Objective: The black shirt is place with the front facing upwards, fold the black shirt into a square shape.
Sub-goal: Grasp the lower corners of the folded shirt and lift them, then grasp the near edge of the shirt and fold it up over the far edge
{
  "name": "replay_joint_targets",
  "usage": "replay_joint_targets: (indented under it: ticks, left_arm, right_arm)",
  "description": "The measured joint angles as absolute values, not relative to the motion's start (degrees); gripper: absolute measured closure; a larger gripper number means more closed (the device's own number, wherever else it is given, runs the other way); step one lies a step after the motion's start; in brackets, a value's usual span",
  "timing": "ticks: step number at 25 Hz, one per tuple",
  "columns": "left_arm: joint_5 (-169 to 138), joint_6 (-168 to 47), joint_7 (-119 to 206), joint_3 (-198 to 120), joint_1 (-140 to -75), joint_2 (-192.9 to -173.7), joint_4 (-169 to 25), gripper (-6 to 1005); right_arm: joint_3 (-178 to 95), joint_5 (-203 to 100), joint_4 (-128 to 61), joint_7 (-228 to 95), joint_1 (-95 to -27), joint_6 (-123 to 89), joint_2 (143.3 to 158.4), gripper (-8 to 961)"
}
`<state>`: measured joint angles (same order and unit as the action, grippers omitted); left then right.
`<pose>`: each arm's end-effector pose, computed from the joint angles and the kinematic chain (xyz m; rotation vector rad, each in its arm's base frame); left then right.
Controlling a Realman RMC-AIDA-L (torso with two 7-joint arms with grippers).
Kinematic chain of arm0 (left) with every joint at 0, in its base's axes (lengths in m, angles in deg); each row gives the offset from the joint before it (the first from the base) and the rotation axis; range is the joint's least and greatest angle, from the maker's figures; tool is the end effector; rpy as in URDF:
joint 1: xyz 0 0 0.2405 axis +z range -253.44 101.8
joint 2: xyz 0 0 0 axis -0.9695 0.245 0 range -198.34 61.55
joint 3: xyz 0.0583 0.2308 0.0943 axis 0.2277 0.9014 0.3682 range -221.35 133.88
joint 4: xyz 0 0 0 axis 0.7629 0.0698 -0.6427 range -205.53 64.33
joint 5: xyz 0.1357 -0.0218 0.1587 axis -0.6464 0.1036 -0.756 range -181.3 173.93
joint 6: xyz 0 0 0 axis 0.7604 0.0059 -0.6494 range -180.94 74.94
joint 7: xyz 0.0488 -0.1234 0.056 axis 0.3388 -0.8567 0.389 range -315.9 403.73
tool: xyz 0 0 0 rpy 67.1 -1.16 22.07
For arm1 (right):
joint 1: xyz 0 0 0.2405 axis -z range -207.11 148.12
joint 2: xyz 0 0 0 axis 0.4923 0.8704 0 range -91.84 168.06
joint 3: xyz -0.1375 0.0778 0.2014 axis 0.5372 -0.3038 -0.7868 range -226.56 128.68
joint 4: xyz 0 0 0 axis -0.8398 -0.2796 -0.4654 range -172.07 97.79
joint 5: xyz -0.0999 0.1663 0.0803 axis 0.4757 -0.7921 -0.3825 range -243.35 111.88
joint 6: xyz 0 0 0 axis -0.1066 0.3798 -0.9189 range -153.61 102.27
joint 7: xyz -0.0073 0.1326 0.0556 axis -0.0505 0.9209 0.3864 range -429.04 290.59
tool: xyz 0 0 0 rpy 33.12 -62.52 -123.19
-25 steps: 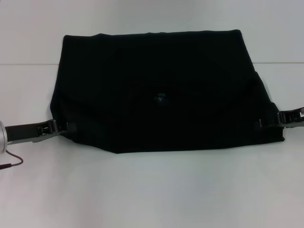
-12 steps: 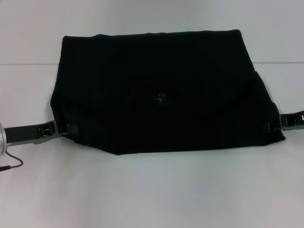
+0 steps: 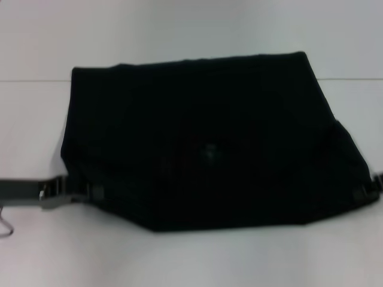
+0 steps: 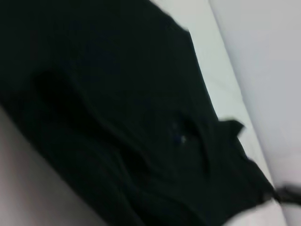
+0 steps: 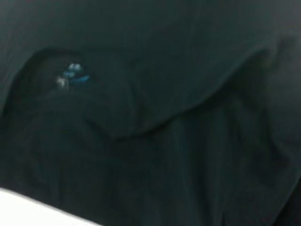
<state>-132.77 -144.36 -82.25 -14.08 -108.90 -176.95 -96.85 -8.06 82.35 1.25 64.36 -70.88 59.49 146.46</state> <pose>-0.3143 0.3265 0.0430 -2.3118 -1.9128 -0.5984 0.2996 0.3776 0.0647 -2.3504 1.5893 -0.1141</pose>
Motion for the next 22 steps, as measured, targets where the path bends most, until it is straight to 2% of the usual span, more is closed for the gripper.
replay_joint_targets:
  ticks: [3, 5, 12, 15, 22]
  left_arm:
    - [-138.6, -152.9, -83.3, -14.1, -108.6, -175.93, -97.5, 970]
    - [-142.1, -156.4, -83.3, -14.1, -108.1, -175.9, -98.6, 970]
    - [-147.4, -163.2, -82.3, -13.7, -106.8, -176.5, -99.8, 970]
    - [-147.6, -163.0, -82.4, -14.2, -107.7, -176.36, -99.6, 970]
    - [-147.0, -156.7, -85.6, -27.3, -113.6, -175.05, -99.5, 971]
  right_arm:
    - [-7.8, 82.6, 2.3, 59.3, -68.6, 68.3, 145.65, 868]
    - [-7.5, 83.7, 2.2, 54.3, -67.1, 73.1, 145.52, 867]
    - [-7.6, 88.2, 0.2, 43.8, -64.8, 80.6, 147.77, 855]
    - [-9.0, 87.8, -0.2, 43.5, -65.2, 79.5, 148.06, 850]
    - [-18.7, 82.5, -1.6, 44.5, -67.5, 77.9, 146.35, 838]
